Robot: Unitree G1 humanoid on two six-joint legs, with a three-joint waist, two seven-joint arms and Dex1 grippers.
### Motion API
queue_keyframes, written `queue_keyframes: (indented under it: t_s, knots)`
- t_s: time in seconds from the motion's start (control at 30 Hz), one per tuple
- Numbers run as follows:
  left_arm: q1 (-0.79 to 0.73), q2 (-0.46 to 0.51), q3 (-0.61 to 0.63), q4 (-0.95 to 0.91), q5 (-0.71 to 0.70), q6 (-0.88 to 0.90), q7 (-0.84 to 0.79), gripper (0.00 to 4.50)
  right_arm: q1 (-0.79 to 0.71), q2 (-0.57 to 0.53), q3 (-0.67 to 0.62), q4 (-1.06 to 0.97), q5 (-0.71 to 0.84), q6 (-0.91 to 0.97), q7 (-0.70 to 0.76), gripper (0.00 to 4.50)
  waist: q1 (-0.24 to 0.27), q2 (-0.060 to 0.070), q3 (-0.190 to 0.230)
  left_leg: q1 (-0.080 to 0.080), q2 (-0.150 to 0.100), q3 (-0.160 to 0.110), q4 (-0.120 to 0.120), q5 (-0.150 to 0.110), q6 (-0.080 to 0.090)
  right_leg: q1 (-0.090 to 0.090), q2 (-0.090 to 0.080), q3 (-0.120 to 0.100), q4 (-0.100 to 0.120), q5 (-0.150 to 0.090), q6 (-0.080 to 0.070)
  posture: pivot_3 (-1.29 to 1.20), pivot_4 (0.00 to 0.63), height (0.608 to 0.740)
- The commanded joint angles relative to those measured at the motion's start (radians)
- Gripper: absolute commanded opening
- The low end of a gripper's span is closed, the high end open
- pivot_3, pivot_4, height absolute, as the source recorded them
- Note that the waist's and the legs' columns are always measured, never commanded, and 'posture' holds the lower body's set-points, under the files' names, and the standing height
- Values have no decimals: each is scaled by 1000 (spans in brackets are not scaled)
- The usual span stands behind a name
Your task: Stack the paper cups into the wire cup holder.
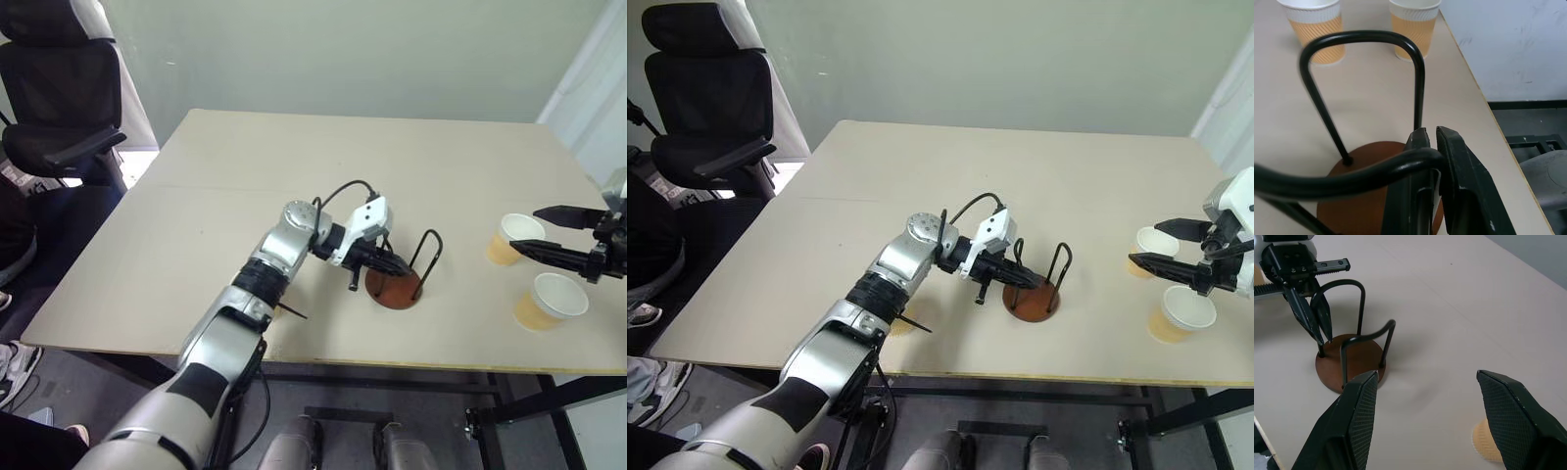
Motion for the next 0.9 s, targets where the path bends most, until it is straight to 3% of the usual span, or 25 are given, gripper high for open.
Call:
queue_keyframes:
  t_s: [0.03, 0.43, 0.6, 0.87, 0.9]
  knots:
    - [4, -8, -7, -15, 15, -10, 17, 24, 8, -24, -39, -30, 13, -12, 27, 3268, 0, 0, 0, 1, 0, 0, 0, 0, 0, 1, 0, 0, 0, 0, 0, 0, 150, 740]
    - [6, 0, -7, -12, 19, -5, 13, 24, 31, -47, 5, -52, 26, -29, 90, 3268, -1, 0, 0, 1, -1, 0, 2, 0, -1, 2, 0, 2, -1, 1, -1, 0, 150, 740]
    - [19, 14, -21, -26, 21, 12, -10, 1453, 22, -42, 21, -44, 21, -38, 84, 3268, -1, 0, 0, 1, -1, 0, 2, -1, -1, 2, 0, 1, -1, 1, 0, 0, 150, 740]
    - [26, 30, -26, -39, 24, 14, -12, 4311, 8, -42, 39, -34, 18, -46, 78, 3268, 1, 0, 0, 0, -1, 0, 2, -1, 0, 1, 0, 1, -1, 1, 0, 0, 150, 740]
    - [25, 32, -27, -40, 25, 13, -12, 4428, 8, -42, 40, -34, 18, -46, 77, 3268, 1, 0, 0, 0, -1, 0, 2, -1, 0, 1, 0, 1, -1, 1, 0, 0, 150, 740]
